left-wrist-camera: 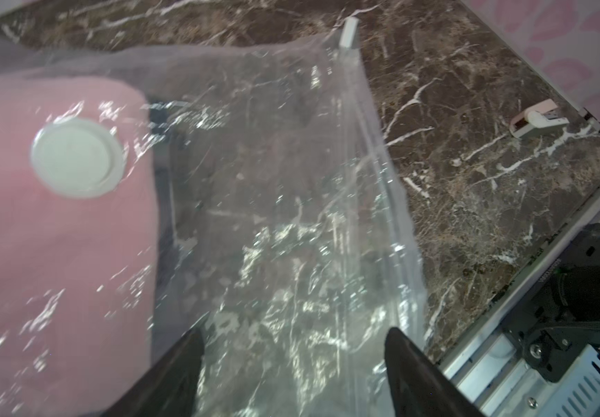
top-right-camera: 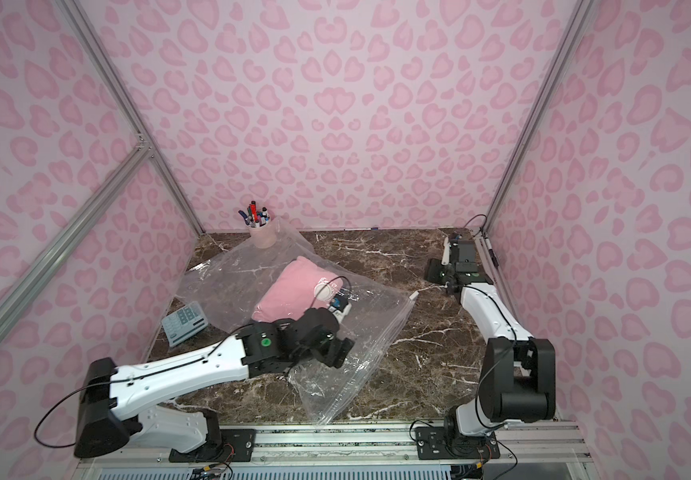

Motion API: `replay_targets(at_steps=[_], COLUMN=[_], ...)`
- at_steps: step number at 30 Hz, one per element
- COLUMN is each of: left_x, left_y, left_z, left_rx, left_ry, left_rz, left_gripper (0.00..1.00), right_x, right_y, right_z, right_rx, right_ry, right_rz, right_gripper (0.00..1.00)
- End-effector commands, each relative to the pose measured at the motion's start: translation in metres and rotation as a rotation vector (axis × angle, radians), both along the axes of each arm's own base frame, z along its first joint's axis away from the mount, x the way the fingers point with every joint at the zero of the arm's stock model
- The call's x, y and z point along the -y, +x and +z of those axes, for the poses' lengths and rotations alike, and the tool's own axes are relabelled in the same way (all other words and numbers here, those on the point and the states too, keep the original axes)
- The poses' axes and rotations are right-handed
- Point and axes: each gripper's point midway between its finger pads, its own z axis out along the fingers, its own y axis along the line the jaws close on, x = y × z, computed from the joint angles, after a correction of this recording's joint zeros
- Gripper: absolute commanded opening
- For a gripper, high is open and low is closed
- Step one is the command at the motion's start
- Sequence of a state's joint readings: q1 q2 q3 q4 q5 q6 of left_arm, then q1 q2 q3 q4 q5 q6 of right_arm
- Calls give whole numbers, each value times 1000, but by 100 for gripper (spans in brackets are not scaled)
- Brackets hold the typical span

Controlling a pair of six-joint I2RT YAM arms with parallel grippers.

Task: Take the blanket out of the vacuum bag
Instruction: Open the vacuum bag at the center of the board.

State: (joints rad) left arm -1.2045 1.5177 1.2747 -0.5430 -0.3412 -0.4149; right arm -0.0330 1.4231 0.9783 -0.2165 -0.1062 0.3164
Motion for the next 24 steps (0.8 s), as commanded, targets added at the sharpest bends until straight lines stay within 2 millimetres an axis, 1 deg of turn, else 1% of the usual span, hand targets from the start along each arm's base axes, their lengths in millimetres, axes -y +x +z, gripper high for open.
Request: replay_targets(at_steps=[1,3,4,6,8,9,12,13,15,16,17,18,19,21,24], left_x=[13,28,34,40,38,33,21,17,8,1,-4,-7,-7,-3,-2], left_y=[-1,-6,-8,-7,-1,4,16,20,29,34,38,41,43,46,55], left_z=[-17,-25,-25,-40,-52,-57,-66,-65,-71,-71,-67,-60,-51,-35,-15], left_rx=[134,180,202,220,252,278,368,406,452,479,499,518,527,520,453], left_ry=[252,330,352,410,466,506,620,650,721,758,776,780,758,677,489], left_rz=[-11,-18,-16,-5,40,68,128,148,181,212,239,260,271,260,238], left_gripper=[83,86,88,89,89,89,89,89,86,79,60,27,5,4,4], right_x=[26,34,37,39,38,36,30,28,27,26,27,25,23,16,1], right_y=[-16,-28,-33,-41,-46,-47,-51,-53,-55,-56,-57,-58,-59,-62,-68], right_z=[8,8,9,10,9,10,12,13,12,11,10,9,8,7,8], right_rx=[55,60,69,86,91,96,112,118,121,119,117,113,113,121,144], right_ry=[50,67,77,94,110,120,144,150,152,150,149,150,157,185,248], right_rz=[-79,-86,-89,-87,-75,-57,-21,-12,-8,-4,-3,5,14,40,93], right_gripper=[71,71,71,71,71,72,73,73,73,73,73,73,73,73,73])
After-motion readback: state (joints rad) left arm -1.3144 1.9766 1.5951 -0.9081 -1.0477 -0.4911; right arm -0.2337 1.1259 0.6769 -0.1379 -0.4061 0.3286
